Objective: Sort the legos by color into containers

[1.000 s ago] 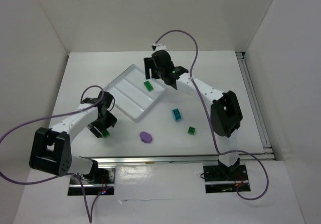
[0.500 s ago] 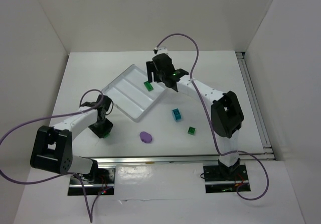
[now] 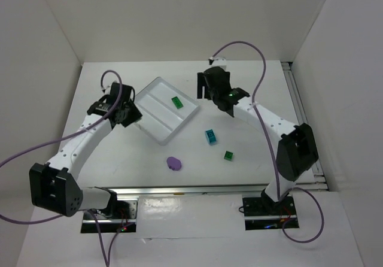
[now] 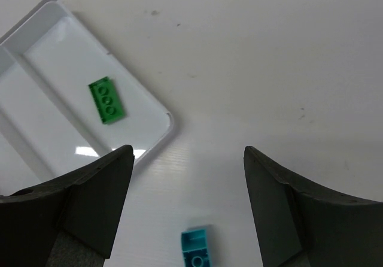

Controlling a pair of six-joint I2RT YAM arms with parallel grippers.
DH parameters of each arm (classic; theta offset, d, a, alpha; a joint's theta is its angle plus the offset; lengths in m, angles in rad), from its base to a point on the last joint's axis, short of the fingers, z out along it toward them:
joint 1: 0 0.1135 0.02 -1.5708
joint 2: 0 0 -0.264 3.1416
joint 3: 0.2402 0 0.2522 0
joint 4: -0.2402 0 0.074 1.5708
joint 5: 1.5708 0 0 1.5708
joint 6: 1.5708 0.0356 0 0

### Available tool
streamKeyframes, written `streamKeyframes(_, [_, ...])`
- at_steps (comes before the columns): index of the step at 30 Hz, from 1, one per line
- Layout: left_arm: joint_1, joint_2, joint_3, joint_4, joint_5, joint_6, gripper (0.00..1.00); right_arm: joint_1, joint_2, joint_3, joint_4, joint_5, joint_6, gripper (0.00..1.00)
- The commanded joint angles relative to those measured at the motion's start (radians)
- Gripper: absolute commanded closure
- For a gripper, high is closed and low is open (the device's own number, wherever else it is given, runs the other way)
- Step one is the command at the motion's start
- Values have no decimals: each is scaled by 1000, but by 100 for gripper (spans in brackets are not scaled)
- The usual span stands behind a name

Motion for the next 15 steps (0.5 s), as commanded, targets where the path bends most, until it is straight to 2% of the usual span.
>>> streamKeyframes(1, [-31, 80, 135, 124, 66, 119, 66, -57, -127, -77, 7, 61, 42, 19])
streamKeyframes(6, [-52, 398, 371, 148, 95, 157, 66, -100, -267, -203, -45, 18, 92, 19])
streamKeyframes(9, [-65, 570, 572, 148, 116, 184, 65, -100, -358, -283, -114, 9, 122, 19])
streamKeyframes(12, [-75, 666, 658, 137, 116, 196, 63, -89, -442, -351, -218, 37, 180, 19])
streamKeyframes(15, [-75, 770, 750, 128, 116, 196, 62, -66, -531, -440, -289, -8, 246, 19])
